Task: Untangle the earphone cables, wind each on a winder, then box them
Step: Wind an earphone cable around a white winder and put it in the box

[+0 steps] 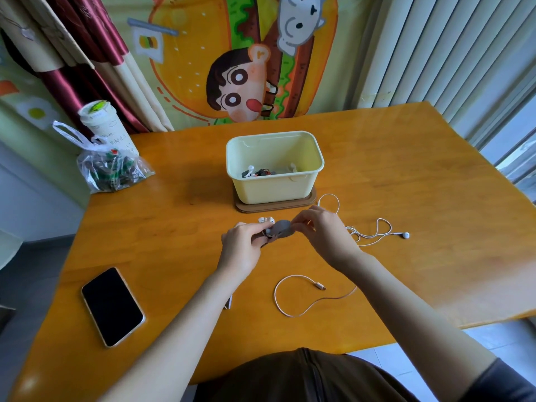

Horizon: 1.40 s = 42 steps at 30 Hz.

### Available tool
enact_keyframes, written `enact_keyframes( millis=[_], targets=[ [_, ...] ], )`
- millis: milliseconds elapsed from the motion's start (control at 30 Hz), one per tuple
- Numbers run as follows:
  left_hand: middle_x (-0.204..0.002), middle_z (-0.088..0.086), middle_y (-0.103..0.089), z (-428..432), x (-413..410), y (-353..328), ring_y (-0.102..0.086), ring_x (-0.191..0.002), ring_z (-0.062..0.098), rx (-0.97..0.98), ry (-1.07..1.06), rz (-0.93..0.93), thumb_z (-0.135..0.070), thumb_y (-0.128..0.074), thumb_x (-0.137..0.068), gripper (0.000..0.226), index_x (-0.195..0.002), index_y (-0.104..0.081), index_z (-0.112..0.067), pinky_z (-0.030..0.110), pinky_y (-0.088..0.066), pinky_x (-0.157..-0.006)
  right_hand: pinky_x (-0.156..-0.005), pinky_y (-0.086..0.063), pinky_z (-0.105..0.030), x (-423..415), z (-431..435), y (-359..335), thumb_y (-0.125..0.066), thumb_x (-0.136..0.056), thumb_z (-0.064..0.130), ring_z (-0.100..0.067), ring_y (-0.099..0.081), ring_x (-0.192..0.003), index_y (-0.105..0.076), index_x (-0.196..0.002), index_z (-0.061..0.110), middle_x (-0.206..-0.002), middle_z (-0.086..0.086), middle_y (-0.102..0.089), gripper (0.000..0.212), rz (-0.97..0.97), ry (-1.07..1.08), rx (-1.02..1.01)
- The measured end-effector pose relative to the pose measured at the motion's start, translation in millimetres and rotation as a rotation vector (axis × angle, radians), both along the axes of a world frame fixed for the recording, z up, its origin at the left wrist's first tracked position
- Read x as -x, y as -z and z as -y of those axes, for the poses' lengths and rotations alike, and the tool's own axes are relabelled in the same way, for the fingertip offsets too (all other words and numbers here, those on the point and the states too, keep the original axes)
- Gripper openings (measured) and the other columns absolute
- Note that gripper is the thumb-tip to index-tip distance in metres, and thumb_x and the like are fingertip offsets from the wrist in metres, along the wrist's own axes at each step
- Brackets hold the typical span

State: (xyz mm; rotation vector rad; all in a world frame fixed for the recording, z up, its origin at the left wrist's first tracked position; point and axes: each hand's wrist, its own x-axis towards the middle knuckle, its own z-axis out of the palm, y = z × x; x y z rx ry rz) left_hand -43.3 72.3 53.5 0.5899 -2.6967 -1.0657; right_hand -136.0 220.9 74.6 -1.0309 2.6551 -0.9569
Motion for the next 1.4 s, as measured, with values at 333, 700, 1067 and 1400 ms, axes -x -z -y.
enact_keyframes(
  millis=[333,700,1067,1400],
  targets=[
    [-0.092,-0.010,-0.074,-9.9,-5.1,-14.8,-0.065,-0.087,0.004,-0.974,-0.011,-0.171,0.002,-0.058,-0.088,0.030,-0.105,-0.069,-0.021,0.016,-0.049,-0.076,-0.056,-0.038,-0.011,8.2,4.1,5.7,-0.062,-0.089,0.027,-0.003,-0.053,-0.060,-0.065,-0.078,0.014,-0.065,0.008,-0.059,0.017,0.264,0.127,0.197],
    [-0.108,-0.002,-0.068,-12.9,8.4,-22.4,-0.060,-0.103,0.013,-1.268,-0.258,-0.257,-0.006,-0.054,-0.092,0.029,-0.113,-0.065,-0.022,0.029,-0.043,-0.088,-0.061,-0.045,-0.015,-26.3,19.8,23.1,-0.052,-0.096,0.018,-0.003,-0.056,-0.061,-0.062,-0.079,0.019,-0.069,0.008,-0.059,0.020,0.484,0.126,0.282],
    [-0.107,0.000,-0.071,-7.9,5.9,-4.8,-0.063,-0.095,0.002,-0.339,-0.302,-0.312,-0.002,-0.067,-0.083,0.033,-0.115,-0.069,-0.013,0.002,-0.042,-0.075,-0.065,-0.037,-0.011,-41.3,22.8,17.0,-0.048,-0.097,0.018,-0.012,-0.053,-0.076,-0.068,-0.110,0.013,-0.090,-0.001,-0.058,0.023,0.139,-0.032,0.140],
    [-0.093,0.011,-0.072,11.3,-11.4,11.7,-0.064,-0.088,0.031,0.171,-0.040,-0.214,0.014,-0.066,-0.076,0.036,-0.104,-0.074,-0.007,0.036,-0.036,-0.073,-0.078,-0.046,-0.034,-20.7,14.9,5.9,-0.052,-0.096,0.022,-0.024,-0.058,-0.090,-0.068,-0.106,0.013,-0.104,-0.006,-0.059,0.021,0.170,-0.091,-0.112]
  ],
)
